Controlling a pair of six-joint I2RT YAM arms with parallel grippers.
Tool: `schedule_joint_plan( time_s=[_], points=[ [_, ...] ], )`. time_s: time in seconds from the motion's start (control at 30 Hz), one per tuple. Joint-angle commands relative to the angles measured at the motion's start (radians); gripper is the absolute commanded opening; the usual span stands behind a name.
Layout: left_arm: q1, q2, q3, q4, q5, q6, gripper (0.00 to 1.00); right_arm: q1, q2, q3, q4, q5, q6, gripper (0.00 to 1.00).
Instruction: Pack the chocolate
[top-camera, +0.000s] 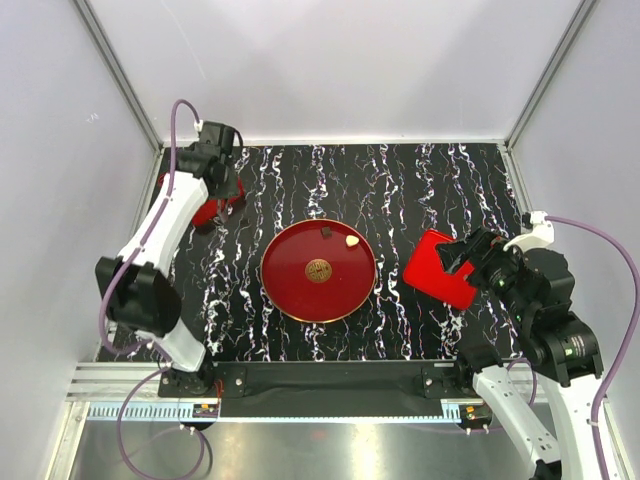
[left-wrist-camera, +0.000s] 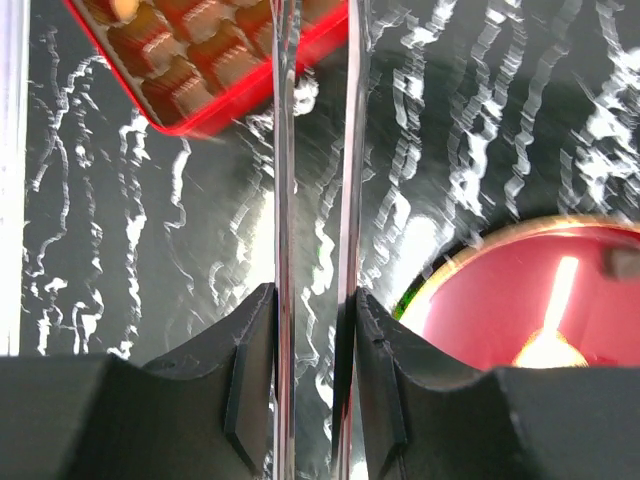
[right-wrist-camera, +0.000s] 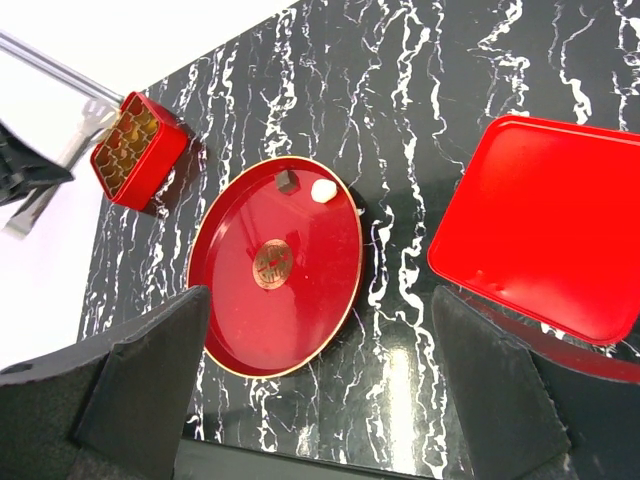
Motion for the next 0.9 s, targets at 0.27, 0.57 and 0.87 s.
schedule_joint_plan(
  time_s=[0.27,0.57,0.87],
  points=[
    [0.132,0.219,0.214,0.066,0.081,0.064,0.34,0.001,0.043,0.007,0.065,-0.018,-0.015,1.00],
    [0.149,0.294,0.269,0.048,0.058,0.084,0.36,-0.001,0.055,-0.019,0.094,-0.001,-0.031,1.00],
    [0.149,0.327,0.250,0.065,0.051,0.082,0.37,0.001,0.072,-0.033,0.117,0.004,-0.041,1.00]
  ],
)
